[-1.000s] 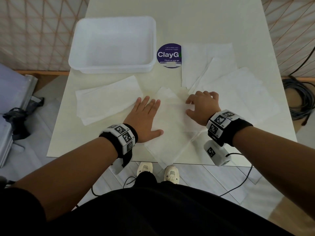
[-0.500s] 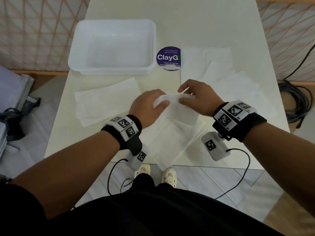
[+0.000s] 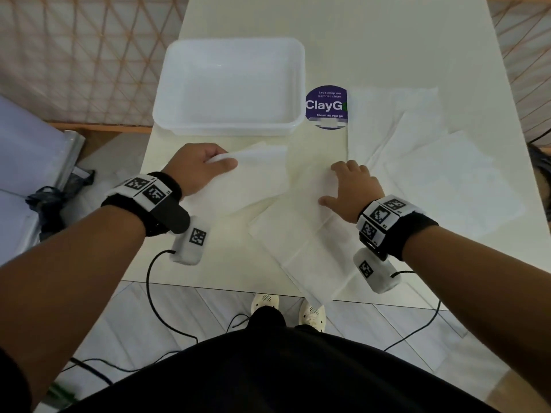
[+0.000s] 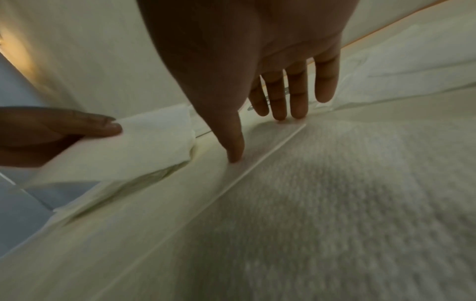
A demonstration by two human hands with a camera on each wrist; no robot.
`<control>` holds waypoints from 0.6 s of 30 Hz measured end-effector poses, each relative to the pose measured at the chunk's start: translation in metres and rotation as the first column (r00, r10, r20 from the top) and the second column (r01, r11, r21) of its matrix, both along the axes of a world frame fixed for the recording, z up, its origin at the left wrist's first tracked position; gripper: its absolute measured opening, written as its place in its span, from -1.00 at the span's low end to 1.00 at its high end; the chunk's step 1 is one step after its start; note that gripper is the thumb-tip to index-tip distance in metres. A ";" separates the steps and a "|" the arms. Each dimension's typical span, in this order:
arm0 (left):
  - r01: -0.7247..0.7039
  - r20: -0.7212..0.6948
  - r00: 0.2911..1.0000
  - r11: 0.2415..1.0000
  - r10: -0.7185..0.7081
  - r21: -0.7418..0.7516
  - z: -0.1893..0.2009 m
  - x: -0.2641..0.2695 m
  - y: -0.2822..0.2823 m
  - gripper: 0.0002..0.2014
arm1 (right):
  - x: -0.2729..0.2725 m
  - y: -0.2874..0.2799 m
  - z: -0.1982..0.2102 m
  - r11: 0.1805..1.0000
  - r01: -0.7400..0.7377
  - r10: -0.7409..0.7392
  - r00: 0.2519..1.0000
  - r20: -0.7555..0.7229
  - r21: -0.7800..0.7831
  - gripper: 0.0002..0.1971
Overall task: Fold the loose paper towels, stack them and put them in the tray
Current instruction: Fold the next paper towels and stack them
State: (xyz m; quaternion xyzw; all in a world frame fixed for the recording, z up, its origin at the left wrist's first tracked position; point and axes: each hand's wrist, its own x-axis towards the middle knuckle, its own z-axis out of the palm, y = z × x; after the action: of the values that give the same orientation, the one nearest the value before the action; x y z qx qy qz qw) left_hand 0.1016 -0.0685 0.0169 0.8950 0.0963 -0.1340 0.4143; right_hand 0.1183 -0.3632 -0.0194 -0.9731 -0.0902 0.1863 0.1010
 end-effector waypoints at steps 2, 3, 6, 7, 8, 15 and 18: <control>-0.002 -0.023 1.000 0.999 0.004 0.050 -0.010 0.002 0.011 -0.75 | 0.002 0.000 -0.002 0.999 0.043 -0.043 0.999 -0.010 0.001 -0.22; -0.005 -0.028 1.000 0.998 0.007 0.070 -0.015 0.002 0.014 -0.74 | 0.004 -0.001 -0.002 0.998 0.066 -0.066 0.998 -0.019 0.011 -0.22; -0.018 -0.022 1.000 0.993 0.020 0.117 -0.027 0.004 0.020 -0.73 | 0.011 -0.002 0.000 0.989 0.139 -0.135 0.988 -0.074 0.053 -0.33; -0.027 -0.012 1.000 0.992 0.029 0.122 -0.030 0.004 0.022 -0.73 | 0.012 -0.001 0.000 0.987 0.148 -0.143 0.986 -0.083 0.058 -0.41; -0.041 -0.001 0.999 0.992 0.041 0.121 -0.033 0.005 0.023 -0.73 | 0.012 -0.001 0.001 0.987 0.151 -0.146 0.986 -0.083 0.057 -0.48; -0.070 0.044 0.997 0.993 0.066 0.097 -0.040 0.008 0.023 -0.76 | 0.008 0.005 -0.003 0.960 0.251 -0.245 0.967 -0.064 0.119 -0.25; -0.014 -0.002 1.000 0.986 0.015 0.165 -0.044 0.008 0.024 -0.77 | 0.011 0.006 -0.004 0.939 0.314 -0.299 0.947 -0.122 0.137 -0.24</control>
State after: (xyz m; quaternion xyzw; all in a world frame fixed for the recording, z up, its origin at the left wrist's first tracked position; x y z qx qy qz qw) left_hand 0.1096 -0.0443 -0.0268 0.9253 0.1141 -0.1239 0.3398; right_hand 0.1297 -0.3572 -0.0233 -0.9540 0.0534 0.2087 0.2085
